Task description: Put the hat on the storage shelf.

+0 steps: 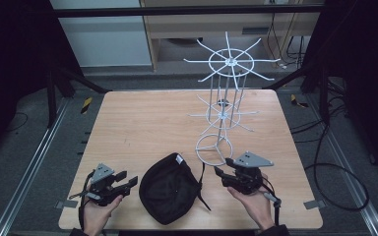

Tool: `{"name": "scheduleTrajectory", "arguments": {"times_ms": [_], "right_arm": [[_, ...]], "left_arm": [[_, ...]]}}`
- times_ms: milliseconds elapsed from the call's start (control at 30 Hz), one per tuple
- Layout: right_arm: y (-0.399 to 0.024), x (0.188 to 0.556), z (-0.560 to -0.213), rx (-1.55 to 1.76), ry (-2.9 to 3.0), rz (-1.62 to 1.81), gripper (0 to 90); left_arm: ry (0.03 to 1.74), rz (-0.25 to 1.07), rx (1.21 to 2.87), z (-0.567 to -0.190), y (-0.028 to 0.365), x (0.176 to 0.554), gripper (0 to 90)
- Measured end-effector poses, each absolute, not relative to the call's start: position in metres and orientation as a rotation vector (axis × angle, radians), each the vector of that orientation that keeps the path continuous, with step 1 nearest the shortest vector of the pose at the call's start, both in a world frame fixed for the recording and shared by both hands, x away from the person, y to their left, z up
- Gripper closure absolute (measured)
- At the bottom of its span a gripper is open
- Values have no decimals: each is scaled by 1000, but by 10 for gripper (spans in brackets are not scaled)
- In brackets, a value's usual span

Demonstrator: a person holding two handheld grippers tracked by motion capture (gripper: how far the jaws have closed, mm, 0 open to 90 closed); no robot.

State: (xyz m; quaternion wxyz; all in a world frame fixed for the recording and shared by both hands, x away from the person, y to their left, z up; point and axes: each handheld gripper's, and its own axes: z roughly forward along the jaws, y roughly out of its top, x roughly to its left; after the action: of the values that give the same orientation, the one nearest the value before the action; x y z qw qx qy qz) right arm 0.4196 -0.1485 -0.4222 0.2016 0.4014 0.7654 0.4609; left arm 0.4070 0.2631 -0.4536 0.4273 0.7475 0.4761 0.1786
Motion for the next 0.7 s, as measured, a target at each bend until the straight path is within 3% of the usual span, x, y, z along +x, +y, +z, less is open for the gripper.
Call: {"name": "scheduleTrajectory", "arguments": {"times_ms": [700], "right_arm": [[-74,447,-433,1056,2322,1256,535]], "left_arm": [[1196,392,2006,-466,233,404,549]]}}
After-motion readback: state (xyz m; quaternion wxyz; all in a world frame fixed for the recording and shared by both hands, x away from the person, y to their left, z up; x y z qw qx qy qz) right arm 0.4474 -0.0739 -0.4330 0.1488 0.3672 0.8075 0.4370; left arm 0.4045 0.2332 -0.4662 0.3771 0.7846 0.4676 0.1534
